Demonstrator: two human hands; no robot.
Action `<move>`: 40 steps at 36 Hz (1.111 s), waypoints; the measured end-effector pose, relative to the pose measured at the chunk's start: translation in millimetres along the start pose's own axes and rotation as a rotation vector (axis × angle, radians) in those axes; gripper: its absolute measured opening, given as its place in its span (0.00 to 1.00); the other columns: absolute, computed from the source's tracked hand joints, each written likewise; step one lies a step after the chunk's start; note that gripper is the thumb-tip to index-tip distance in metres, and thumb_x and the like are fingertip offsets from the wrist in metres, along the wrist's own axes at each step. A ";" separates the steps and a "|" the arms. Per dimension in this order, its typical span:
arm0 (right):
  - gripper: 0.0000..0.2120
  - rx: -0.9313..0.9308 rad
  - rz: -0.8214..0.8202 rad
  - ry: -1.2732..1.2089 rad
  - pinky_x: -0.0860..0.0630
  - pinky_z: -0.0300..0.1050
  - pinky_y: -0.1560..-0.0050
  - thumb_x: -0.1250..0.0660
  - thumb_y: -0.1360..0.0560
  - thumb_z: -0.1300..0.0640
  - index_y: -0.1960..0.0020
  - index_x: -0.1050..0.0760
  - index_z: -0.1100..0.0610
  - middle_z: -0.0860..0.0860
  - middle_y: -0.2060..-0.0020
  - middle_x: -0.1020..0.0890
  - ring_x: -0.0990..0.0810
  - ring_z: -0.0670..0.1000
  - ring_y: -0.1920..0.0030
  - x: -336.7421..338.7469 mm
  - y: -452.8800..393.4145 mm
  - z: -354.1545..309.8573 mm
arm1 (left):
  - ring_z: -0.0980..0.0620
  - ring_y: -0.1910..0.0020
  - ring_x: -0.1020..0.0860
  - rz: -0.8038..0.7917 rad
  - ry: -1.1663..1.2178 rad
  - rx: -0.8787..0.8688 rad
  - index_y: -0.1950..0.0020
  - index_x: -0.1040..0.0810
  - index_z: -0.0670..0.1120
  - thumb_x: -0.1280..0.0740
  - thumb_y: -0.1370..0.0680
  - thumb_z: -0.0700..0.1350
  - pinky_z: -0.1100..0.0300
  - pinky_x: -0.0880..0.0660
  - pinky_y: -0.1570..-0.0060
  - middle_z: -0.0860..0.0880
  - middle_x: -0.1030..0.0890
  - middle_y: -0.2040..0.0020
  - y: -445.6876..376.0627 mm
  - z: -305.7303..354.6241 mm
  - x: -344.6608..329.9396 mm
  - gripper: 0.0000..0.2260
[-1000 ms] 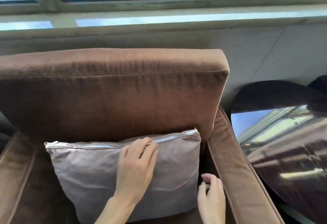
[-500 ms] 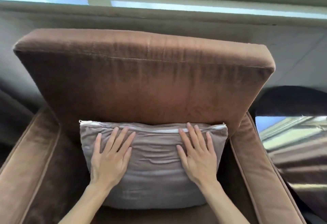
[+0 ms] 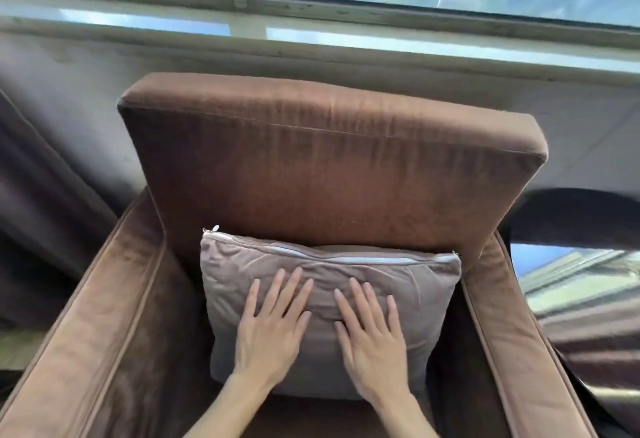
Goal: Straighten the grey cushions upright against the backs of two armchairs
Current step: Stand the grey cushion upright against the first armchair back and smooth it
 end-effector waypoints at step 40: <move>0.28 -0.155 0.336 -0.053 0.42 0.63 0.22 0.43 0.18 0.43 0.20 0.42 0.50 0.49 0.19 0.41 0.41 0.53 0.20 494.8 101.1 -123.8 | 0.43 0.19 0.41 0.425 0.130 0.154 0.19 0.38 0.54 0.51 0.15 0.57 0.35 0.46 0.23 0.47 0.42 0.17 220.3 48.5 442.9 0.24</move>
Point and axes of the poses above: each hand's wrist, its own y-axis away from the middle knuckle, its own x-axis out of the back of the hand, z = x × y, the point moved 2 cm from there along -y, towards the middle knuckle
